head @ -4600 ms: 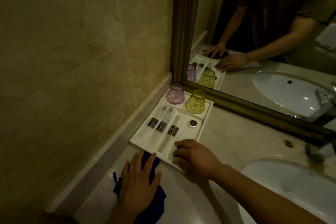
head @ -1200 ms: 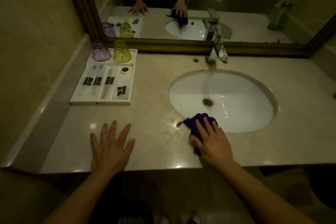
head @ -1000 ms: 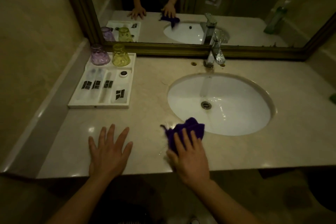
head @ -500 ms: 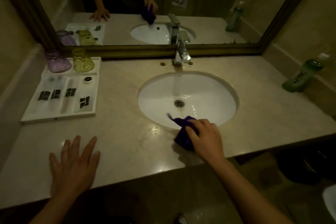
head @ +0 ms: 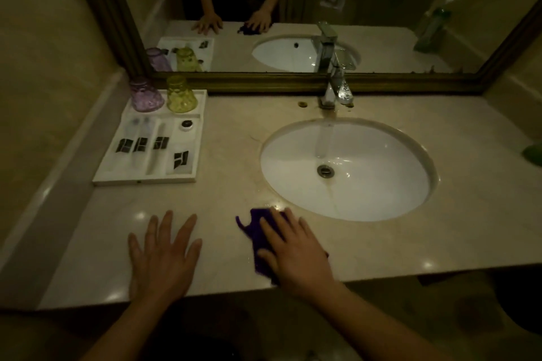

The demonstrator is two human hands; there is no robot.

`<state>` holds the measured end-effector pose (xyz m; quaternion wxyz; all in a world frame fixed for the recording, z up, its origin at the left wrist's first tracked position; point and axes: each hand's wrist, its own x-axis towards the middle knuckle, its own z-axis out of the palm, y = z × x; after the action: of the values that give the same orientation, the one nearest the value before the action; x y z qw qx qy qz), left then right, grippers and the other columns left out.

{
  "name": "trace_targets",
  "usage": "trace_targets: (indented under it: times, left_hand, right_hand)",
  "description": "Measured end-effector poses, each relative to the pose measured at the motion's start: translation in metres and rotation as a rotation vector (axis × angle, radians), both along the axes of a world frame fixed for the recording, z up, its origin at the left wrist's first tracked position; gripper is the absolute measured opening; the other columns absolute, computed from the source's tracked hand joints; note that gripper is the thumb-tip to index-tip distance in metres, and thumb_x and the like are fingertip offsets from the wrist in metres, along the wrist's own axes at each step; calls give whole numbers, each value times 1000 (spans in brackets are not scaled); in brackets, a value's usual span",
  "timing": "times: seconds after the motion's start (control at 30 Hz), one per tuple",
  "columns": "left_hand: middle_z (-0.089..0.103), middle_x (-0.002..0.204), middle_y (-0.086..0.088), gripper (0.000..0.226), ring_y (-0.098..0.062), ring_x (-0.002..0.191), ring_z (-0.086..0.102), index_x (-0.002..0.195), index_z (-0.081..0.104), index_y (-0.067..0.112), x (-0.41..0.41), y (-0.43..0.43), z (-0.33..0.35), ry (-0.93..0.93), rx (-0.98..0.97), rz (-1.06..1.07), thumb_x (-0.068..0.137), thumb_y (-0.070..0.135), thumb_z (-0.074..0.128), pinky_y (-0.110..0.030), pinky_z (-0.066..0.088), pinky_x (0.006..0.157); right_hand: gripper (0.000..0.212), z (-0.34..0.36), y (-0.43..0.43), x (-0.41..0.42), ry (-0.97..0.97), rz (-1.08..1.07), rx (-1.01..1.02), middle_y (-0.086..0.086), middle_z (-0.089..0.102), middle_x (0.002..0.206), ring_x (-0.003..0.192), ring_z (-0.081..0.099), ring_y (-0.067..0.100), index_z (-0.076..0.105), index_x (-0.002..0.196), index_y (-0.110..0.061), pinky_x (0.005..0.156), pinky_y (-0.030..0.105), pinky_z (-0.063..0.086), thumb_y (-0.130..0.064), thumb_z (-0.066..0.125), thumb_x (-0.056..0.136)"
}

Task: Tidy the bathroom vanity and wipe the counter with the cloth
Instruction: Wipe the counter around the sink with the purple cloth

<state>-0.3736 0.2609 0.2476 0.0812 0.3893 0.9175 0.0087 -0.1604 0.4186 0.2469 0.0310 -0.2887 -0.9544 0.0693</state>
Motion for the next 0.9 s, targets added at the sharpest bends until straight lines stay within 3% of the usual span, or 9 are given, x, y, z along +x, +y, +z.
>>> trace_targets:
  times: [0.13,0.27,0.4,0.53,0.63,0.73,0.83,0.9]
  left_hand:
    - [-2,164,-2,60,-25,148,-9,150,-4,49,2,-2,0,-4,16,-17,91,62,-5,-57,-10,116]
    - [-1,164,-2,61,-26,149,-7,150,-6,49,-1,-4,-3,12,19,-17,90,62,-6,-58,-7,116]
    - [3,164,-2,64,-26,148,-6,150,0,50,0,-1,-6,7,37,-8,88,65,-6,-56,-11,115]
    - [1,164,-2,63,-26,149,-6,149,-2,50,-1,-3,-7,16,22,-6,88,64,-4,-57,-10,115]
    - [3,164,-2,63,-25,149,-4,150,-1,50,-2,-3,-8,18,39,-3,88,64,-4,-58,-7,116]
    - [7,164,-3,60,-25,149,-1,150,5,49,-4,-3,-9,30,70,-17,91,61,-1,-58,-4,116]
    - [10,164,-3,58,-25,149,0,150,8,50,-4,-5,-11,33,91,-25,93,60,-1,-57,-5,117]
    - [9,164,-3,58,-25,149,-1,151,9,49,-1,-3,-8,23,95,-19,94,59,2,-57,-7,117]
  right_hand:
    - [59,20,36,-27,3,-289,-96,8,8,163,149,4,34,20,153,-19,121,49,13,-47,26,102]
    - [47,7,-26,-10,-4,-22,32,14,34,154,145,21,40,50,135,-19,116,53,24,-47,41,98]
    - [63,3,-23,6,-16,32,-52,4,18,162,149,12,30,23,152,-23,120,49,18,-58,19,100]
    - [60,25,7,-40,25,-296,-128,12,13,162,149,5,35,21,153,-15,121,50,10,-46,26,102]
    - [58,12,-41,-59,-20,-20,-7,18,22,158,147,9,43,40,143,-15,117,60,13,-45,48,93]
    - [60,6,-49,-42,4,137,0,10,19,161,148,11,35,31,148,-19,118,56,10,-51,32,97]
    - [56,11,0,-7,-153,39,122,15,17,161,147,11,40,37,146,-19,117,53,17,-46,35,97]
    - [55,20,27,7,-174,-227,99,16,11,162,147,6,41,34,147,-16,117,53,16,-42,39,98]
